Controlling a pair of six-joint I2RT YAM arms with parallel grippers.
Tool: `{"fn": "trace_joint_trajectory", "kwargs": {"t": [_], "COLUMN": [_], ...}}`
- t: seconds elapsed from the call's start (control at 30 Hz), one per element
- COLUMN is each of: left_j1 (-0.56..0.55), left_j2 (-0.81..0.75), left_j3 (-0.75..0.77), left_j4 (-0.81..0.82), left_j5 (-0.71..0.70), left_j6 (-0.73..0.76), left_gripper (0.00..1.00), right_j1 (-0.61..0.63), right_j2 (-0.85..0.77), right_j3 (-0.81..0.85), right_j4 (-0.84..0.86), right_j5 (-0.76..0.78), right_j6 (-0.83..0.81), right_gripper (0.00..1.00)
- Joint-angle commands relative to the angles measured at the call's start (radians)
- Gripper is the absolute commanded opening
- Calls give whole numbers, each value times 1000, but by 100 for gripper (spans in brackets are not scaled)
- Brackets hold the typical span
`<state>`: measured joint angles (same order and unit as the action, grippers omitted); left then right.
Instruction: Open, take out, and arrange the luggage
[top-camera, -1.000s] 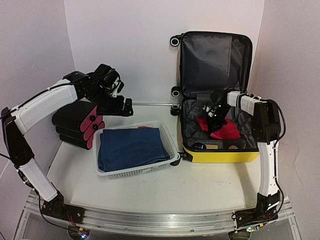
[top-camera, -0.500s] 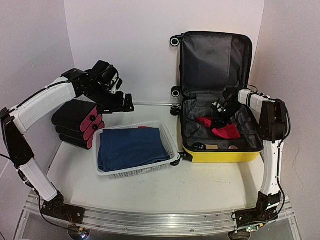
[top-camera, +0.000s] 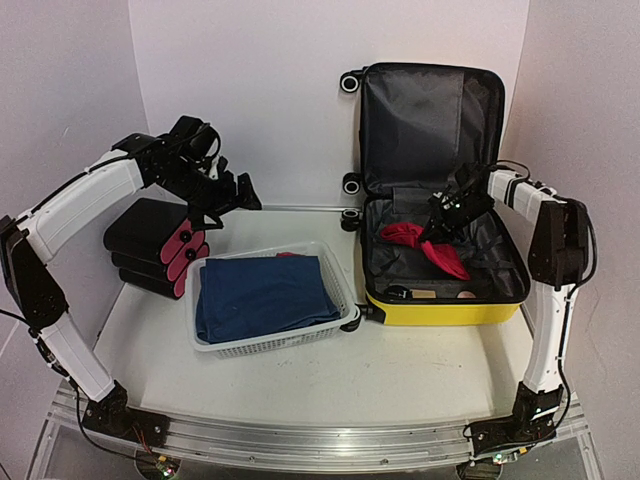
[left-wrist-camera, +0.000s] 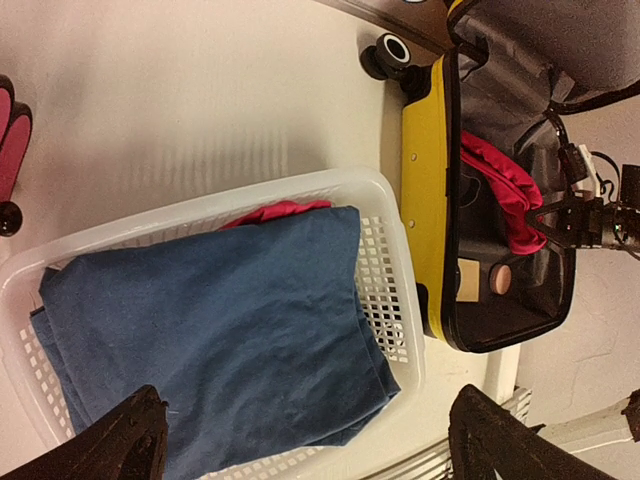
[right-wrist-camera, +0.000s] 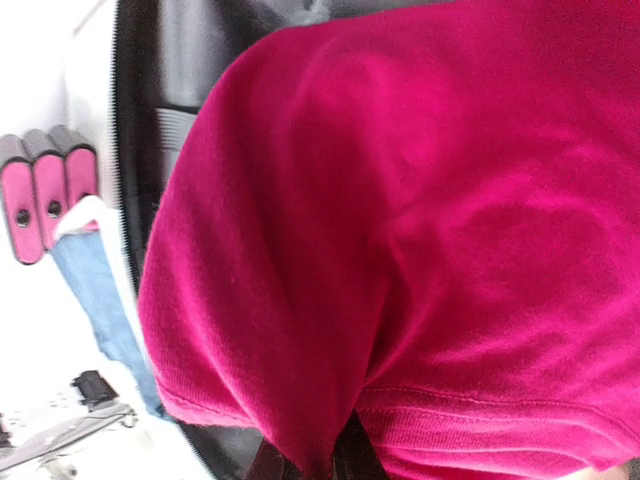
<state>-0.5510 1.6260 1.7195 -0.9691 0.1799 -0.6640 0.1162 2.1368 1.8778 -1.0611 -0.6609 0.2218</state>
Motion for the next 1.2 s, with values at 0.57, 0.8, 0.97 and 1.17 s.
{"fn": "trace_joint_trajectory", "kwargs": {"t": [0.57, 0.8, 0.97, 1.17], "left_j1": [-4, -4, -4, 24], "left_j2": [-57, -43, -18, 49], "left_j3": [-59, -42, -28, 24], "left_j4": [15, 15, 16, 15], "left_j5": [106, 123, 176, 301], "left_j6": [-149, -130, -132, -238], "left_gripper": [98, 98, 98, 98], "right_j1": [-6, 22, 59, 122], "right_j2": [-168, -203, -241, -238], "right_j3": [119, 120, 85, 99], "right_j4": [-5, 18, 67, 81], "right_j5": [-268, -339, -344, -330], "right_j6": [358, 380, 362, 328], "right_gripper": [0, 0, 0, 0]}}
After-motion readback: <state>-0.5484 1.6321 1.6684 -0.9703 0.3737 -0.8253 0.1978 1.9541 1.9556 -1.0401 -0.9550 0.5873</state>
